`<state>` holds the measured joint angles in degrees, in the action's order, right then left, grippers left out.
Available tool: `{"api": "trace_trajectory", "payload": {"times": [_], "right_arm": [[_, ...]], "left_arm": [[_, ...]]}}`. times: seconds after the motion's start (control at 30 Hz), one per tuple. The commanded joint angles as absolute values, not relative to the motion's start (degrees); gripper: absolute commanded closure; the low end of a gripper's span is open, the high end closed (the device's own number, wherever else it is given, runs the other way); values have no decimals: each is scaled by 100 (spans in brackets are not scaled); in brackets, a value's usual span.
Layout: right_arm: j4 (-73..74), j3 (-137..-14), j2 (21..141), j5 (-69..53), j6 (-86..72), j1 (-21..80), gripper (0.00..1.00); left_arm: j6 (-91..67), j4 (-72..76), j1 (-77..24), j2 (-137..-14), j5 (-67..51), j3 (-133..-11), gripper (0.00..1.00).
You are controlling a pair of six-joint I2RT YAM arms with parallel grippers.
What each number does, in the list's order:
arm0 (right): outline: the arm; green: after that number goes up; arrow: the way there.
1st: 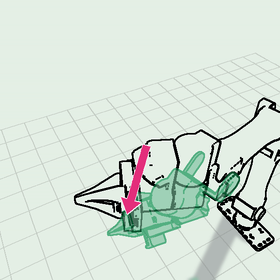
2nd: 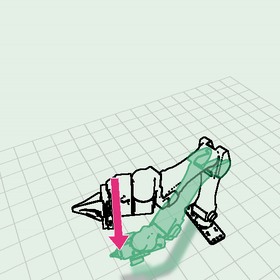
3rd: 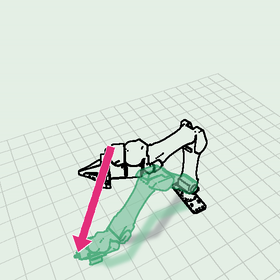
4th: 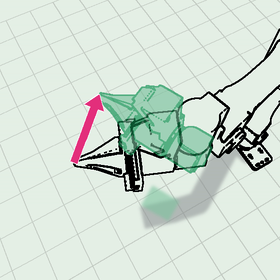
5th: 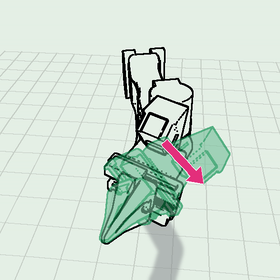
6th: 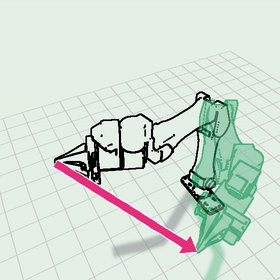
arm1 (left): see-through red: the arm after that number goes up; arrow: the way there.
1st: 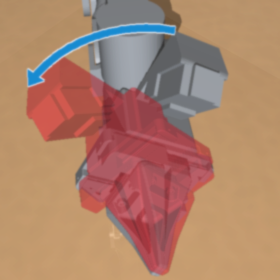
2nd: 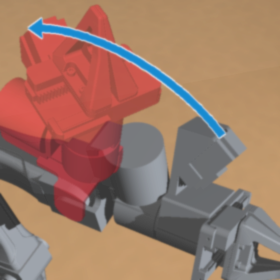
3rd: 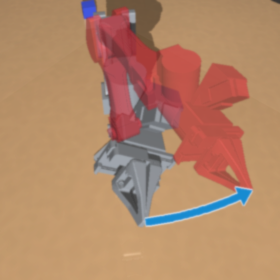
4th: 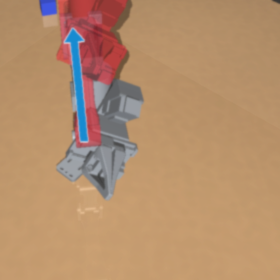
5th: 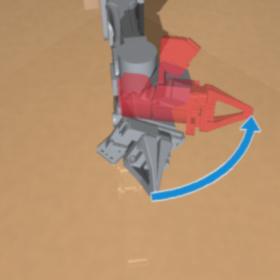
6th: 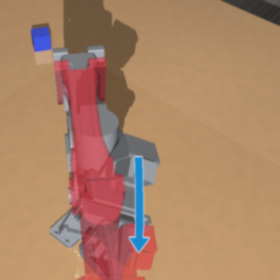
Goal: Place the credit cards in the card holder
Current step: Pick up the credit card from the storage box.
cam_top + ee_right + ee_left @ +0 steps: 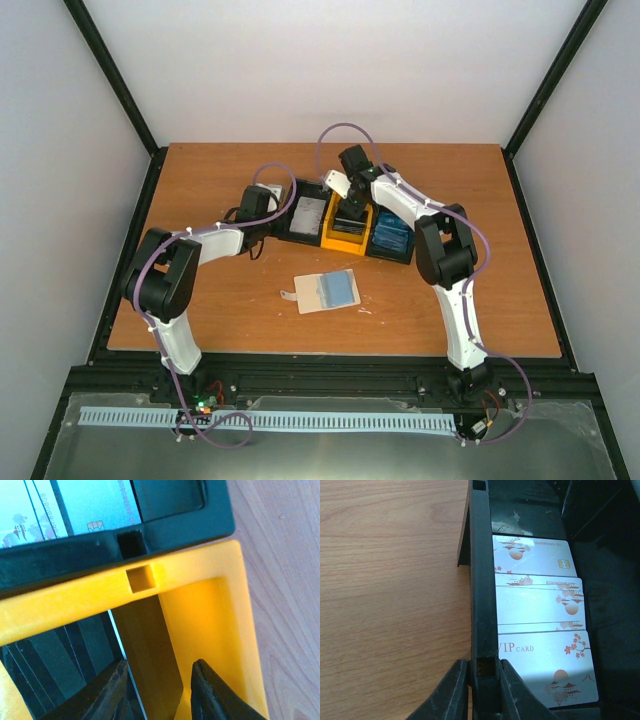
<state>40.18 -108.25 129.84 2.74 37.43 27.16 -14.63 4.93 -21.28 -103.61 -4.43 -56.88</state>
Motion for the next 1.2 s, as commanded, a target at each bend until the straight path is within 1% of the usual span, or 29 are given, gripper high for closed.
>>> {"api": "trace_trajectory", "payload": {"times": [0.0, 0.03, 0.13, 0.2, 0.33, 0.6, 0.63, 0.7, 0.77, 0.8, 0.87, 0.97, 1.07, 1.17], "right_arm": [[4028, -11002, 13227, 417, 3684, 2682, 66], [4007, -10997, 13234, 452, 3676, 2681, 68], [3914, -10960, 13254, 553, 3682, 2676, 80], [3808, -10896, 13247, 637, 3698, 2680, 83], [3639, -10783, 13263, 711, 3790, 2681, 85], [3534, -10752, 13383, 818, 3927, 2681, 83], [3536, -10757, 13379, 817, 3928, 2678, 85], [3507, -10749, 13315, 832, 3932, 2684, 92], [3478, -10698, 13183, 817, 3912, 2688, 97], [3433, -10640, 13062, 787, 3911, 2686, 97], [3307, -10464, 12795, 680, 3899, 2676, 97], [3172, -10201, 12365, 498, 3833, 2681, 97], [3111, -9914, 11970, 270, 3699, 2676, 97], [3056, -9642, 11596, 111, 3470, 2661, 97]], "left_arm": [[-1727, 396, -2153, -10223, -989, -5625, 99], [-1731, 396, -2153, -10222, -982, -5625, 99], [-1731, 398, -2153, -10222, -984, -5625, 99], [-1731, 396, -2153, -10222, -987, -5634, 99], [-1731, 392, -2153, -10222, -993, -5638, 99], [-1757, 369, -2153, -10225, -1002, -5675, 99], [-1768, 363, -2149, -10222, -1002, -5690, 99], [-1803, 318, -2153, -10222, -1007, -5737, 97], [-1844, 266, -2153, -10230, -1018, -5808, 92], [-1870, 245, -2153, -10223, -1023, -5839, 89], [-1951, 240, -2153, -10191, -1043, -5884, 81], [-2078, 231, -2153, -10136, -1062, -5975, 65], [-2210, 209, -2153, -10058, -1068, -6081, 55], [-2341, 211, -2153, -9916, -1028, -6117, 48]]}}
